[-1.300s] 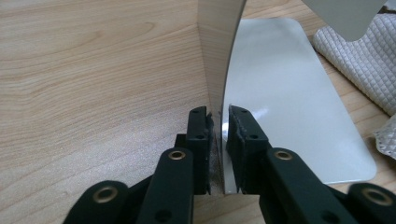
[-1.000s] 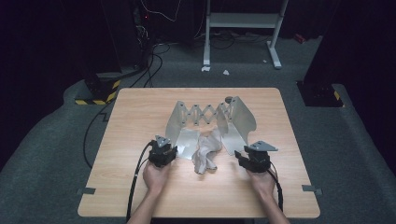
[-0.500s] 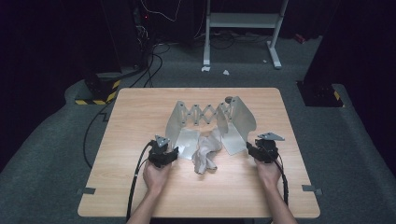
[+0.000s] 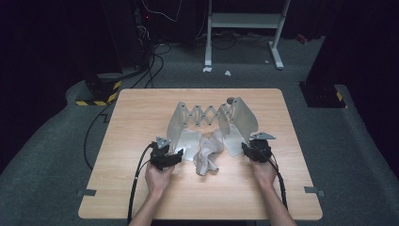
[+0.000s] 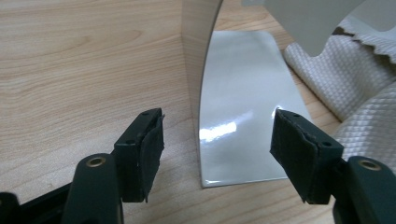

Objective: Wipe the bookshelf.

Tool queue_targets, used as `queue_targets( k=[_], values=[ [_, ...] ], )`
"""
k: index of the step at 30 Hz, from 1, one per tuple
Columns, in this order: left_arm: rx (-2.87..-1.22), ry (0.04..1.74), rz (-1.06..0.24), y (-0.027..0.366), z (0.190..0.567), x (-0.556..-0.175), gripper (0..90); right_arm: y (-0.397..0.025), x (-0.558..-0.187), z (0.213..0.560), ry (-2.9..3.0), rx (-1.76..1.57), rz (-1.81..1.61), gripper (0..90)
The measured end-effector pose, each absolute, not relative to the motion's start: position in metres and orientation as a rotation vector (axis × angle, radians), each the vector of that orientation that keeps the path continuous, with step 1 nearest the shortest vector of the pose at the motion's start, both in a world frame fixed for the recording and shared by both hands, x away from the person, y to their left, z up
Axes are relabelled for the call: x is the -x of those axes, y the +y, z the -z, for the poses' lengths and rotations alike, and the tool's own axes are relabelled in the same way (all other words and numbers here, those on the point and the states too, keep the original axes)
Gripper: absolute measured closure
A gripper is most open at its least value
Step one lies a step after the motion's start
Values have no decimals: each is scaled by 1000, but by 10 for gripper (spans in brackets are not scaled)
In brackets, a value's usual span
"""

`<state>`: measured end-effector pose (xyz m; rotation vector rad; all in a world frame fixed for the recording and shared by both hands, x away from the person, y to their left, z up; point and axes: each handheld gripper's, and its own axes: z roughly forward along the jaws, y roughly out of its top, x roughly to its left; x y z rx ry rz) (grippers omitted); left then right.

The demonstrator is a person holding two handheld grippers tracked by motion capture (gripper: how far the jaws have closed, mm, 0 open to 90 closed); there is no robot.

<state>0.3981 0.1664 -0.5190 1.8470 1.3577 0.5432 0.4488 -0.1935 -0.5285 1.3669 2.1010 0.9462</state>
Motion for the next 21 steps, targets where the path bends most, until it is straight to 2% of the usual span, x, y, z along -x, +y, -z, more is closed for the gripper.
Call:
queue_targets(
  k=[8, 14, 21],
  values=[
    [-1910, 1338, -533, 163, 522, -393, 346, -193, -449, 529, 2113, -1358, -949, 621],
    [-1919, 1298, -502, 161, 518, -383, 362, -190, -445, 529, 2096, -1336, -922, 794],
    [-1934, 1255, -444, 153, 515, -377, 356, -187, -442, 529, 2086, -1317, -889, 860]
  ],
)
